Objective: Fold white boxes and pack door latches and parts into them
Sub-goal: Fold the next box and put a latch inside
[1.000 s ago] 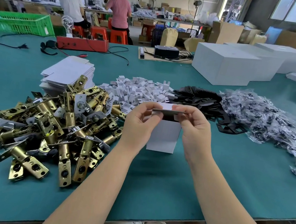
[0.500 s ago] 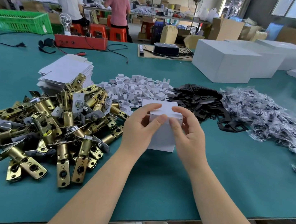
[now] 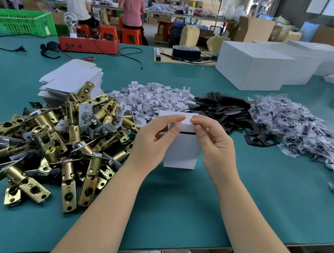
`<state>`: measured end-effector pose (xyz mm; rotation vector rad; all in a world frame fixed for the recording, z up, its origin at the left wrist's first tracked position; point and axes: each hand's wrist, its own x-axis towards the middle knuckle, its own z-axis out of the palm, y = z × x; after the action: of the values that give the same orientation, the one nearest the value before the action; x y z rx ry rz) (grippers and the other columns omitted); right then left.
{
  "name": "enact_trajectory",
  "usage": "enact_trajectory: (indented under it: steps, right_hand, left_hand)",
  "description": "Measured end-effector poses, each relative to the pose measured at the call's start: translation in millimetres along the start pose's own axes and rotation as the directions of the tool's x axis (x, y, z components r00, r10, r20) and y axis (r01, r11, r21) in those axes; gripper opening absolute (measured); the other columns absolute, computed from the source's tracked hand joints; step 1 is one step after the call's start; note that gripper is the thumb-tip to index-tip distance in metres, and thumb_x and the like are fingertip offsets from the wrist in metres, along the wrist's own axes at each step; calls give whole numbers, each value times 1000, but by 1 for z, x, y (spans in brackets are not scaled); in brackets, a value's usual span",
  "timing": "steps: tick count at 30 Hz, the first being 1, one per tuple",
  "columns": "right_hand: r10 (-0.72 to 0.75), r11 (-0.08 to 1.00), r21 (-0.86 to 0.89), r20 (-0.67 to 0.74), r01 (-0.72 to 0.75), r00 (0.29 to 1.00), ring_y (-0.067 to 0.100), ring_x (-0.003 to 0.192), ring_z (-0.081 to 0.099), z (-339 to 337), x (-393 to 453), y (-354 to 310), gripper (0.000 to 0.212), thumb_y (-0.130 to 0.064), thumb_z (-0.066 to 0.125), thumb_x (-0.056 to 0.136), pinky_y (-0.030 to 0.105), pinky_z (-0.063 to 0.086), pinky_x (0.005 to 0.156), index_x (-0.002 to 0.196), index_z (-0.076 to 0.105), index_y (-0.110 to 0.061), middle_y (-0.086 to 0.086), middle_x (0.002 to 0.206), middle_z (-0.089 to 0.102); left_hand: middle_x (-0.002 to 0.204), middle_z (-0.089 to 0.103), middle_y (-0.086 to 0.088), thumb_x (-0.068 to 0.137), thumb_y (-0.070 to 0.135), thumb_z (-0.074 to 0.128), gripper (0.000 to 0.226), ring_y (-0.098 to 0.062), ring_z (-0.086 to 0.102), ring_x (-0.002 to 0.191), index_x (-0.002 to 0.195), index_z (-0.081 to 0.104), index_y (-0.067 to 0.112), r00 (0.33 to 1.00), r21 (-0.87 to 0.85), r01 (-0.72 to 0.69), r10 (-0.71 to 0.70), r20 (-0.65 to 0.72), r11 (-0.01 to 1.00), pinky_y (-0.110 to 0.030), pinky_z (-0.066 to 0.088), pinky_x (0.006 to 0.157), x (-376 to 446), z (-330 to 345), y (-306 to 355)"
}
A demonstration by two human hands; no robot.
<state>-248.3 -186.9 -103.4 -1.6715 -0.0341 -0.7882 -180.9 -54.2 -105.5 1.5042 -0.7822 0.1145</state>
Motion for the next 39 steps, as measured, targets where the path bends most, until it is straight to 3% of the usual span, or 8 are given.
enact_trajectory:
  steps: [8, 13, 18, 26, 30, 34, 36, 39]
  right_hand:
    - [-122, 981, -148, 32, 126, 992, 12, 111, 55, -3, -6, 12, 27, -13, 60, 87, 29, 47, 90, 104, 59, -34, -8, 114, 56]
    - [-199, 942, -276, -4, 191, 980, 8, 111, 53, 0, -7, 17, 28, -12, 62, 87, 22, 47, 89, 109, 60, -28, -10, 119, 52]
    - [-84, 991, -116, -105, 71, 991, 23, 101, 61, 4, -11, 17, 40, -5, 70, 84, 17, 46, 81, 103, 52, -35, -8, 116, 58]
    - [-149, 975, -176, -74, 135, 986, 9, 110, 55, 3, -12, 17, 30, -12, 68, 84, 17, 46, 84, 90, 50, -35, -12, 118, 54]
    - [87, 995, -50, 1, -87, 996, 5, 95, 64, 0, -13, 19, 61, -3, 70, 83, 16, 48, 78, 117, 40, -43, -27, 120, 49]
    - [388, 919, -163, 199, -360, 900, 10, 98, 66, -9, -9, 27, 65, -2, 72, 78, 19, 52, 79, 131, 43, -27, -5, 113, 65]
    - [418, 890, -287, 211, -353, 884, 11, 101, 64, -9, -9, 29, 60, -4, 72, 76, 21, 51, 81, 125, 47, -29, -8, 108, 66]
    - [411, 905, -180, 138, -385, 901, 8, 95, 65, -9, -9, 32, 69, -6, 75, 76, 18, 51, 77, 127, 40, -37, -9, 108, 64]
  left_hand:
    - [108, 69, 9, 88, 21, 65, 20, -3, 63, 103, 96, 70, 38, 999, -22, -26, 27, 40, 999, -15, 50, 82, -1, -10, -2]
    - [112, 67, 8, 87, 7, 70, 33, -4, 63, 105, 95, 71, 39, 998, -38, 21, -19, 56, 999, -15, 52, 80, -1, -15, -6]
    - [108, 67, 11, 89, 6, 67, 33, 2, 62, 100, 96, 70, 38, 1000, -35, -5, 6, 24, 999, -10, 49, 77, -1, -11, -7]
    - [106, 65, 12, 91, 11, 65, 29, -2, 62, 99, 97, 68, 38, 999, -8, -9, 9, 33, 1000, -13, 49, 77, -5, -8, -7]
    - [109, 57, 25, 88, 8, 68, 50, -2, 62, 98, 108, 54, 52, 983, 30, 93, -96, 159, 995, -16, 52, 78, -6, -6, -12]
    - [109, 53, 29, 87, 2, 66, 68, -6, 59, 102, 101, 46, 66, 983, 124, 121, -136, 119, 985, -19, 52, 80, -5, -6, -16]
    - [103, 56, 31, 85, 3, 67, 68, -4, 61, 96, 100, 47, 66, 986, 103, 149, -156, 58, 983, -20, 54, 79, -5, -7, -17]
    - [107, 61, 12, 84, 4, 70, 59, -8, 66, 90, 104, 52, 55, 970, -54, 234, -237, -53, 971, -27, 59, 68, -4, -8, -16]
